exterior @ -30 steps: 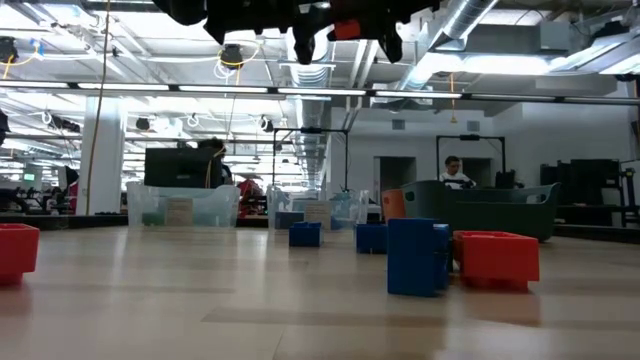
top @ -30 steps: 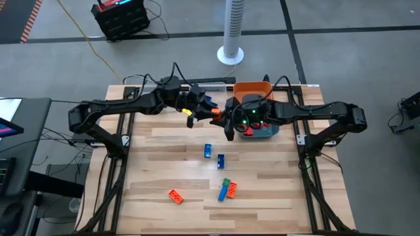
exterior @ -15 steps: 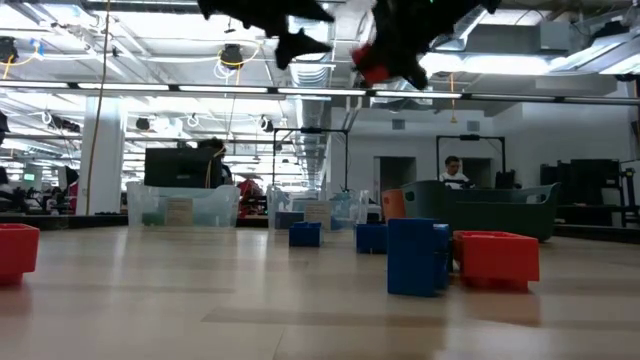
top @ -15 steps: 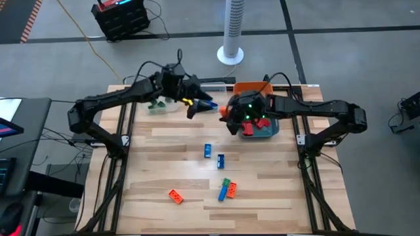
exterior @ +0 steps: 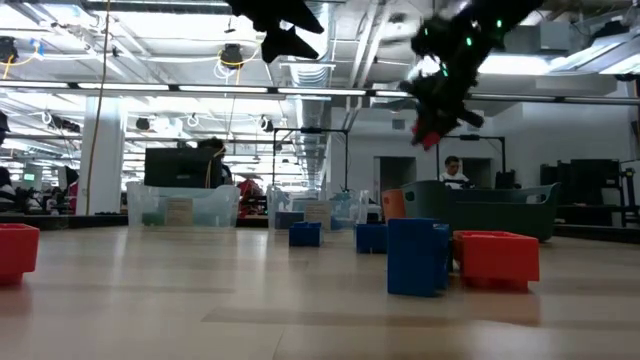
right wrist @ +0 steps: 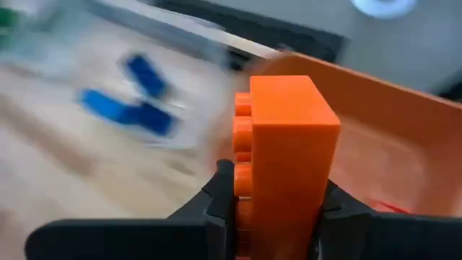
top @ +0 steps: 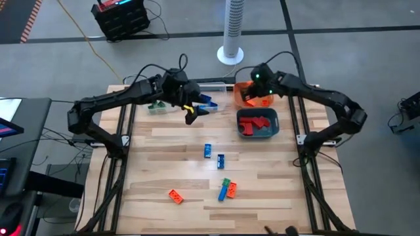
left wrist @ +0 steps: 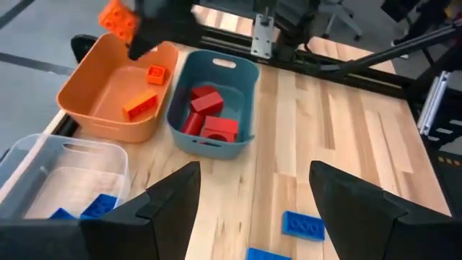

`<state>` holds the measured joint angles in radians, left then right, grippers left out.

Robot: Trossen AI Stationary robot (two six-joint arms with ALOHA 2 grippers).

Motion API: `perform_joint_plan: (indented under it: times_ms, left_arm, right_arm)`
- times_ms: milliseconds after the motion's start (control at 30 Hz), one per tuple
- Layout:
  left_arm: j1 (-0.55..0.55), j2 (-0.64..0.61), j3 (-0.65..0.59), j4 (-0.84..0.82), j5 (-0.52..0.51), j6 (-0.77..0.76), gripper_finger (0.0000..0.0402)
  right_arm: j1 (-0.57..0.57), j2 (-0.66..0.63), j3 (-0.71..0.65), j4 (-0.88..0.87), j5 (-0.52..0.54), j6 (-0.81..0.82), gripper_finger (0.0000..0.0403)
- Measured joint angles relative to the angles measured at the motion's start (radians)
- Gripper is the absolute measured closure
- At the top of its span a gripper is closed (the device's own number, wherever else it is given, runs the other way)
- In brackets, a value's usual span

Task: Sort blocks
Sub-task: Put the orange game piece into the orange bin

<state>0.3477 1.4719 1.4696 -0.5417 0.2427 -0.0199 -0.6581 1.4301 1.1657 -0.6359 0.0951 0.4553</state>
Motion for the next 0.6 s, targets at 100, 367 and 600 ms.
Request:
perform_joint_plan:
  times_ms: [100, 367, 600]
  left_arm:
    - [-0.018, 0.000, 0.000, 0.002, -0.001, -0.004, 0.0146]
    - [-0.065, 0.000, 0.000, 0.007, -0.007, -0.022, 0.0146]
    - [-0.080, 0.000, -0.001, -0.031, -0.012, -0.029, 0.0146]
  right_arm:
    - [-0.070, 0.027, -0.027, 0.019, 0.019, 0.000, 0.0307]
    - [-0.176, 0.211, -0.031, 0.020, 0.010, -0.044, 0.0305]
    - [-0.173, 0.312, -0.030, 0.007, -0.035, -0.096, 0.0261]
